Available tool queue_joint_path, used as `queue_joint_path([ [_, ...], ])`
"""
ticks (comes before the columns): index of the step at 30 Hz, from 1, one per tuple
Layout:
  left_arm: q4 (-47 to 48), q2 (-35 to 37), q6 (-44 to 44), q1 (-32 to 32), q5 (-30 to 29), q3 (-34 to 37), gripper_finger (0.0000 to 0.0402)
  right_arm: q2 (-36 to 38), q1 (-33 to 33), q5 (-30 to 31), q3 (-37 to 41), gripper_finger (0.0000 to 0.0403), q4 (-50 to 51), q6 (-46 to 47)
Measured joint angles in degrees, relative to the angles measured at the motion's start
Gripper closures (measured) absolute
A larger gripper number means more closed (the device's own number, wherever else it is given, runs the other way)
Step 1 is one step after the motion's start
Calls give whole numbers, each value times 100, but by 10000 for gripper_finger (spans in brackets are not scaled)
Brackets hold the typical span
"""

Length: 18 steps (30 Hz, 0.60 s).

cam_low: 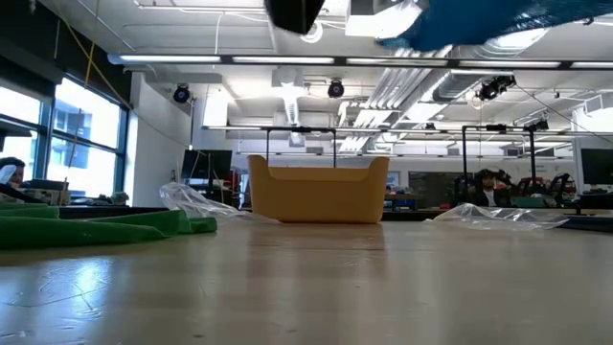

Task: Roll bandage
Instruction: Roll the blue bandage

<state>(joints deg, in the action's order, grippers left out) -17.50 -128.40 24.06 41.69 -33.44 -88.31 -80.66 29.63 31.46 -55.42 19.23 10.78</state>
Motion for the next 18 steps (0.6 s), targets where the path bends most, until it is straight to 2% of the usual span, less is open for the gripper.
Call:
queue_joint_path([
  [6,704,0,906,0,-555,37,394,576,518,-73,0,403,-219,-690],
  [9,879,0,1314,-11,-842,37,394,769,1003,-538,0,403,-601,-1083],
  [14,883,38,1446,-138,-1088,37,394,791,1706,-1550,0,403,-1499,-1375],
  [18,998,238,1475,-305,-1176,35,394,694,2036,-1822,0,403,-1912,-1364],
])
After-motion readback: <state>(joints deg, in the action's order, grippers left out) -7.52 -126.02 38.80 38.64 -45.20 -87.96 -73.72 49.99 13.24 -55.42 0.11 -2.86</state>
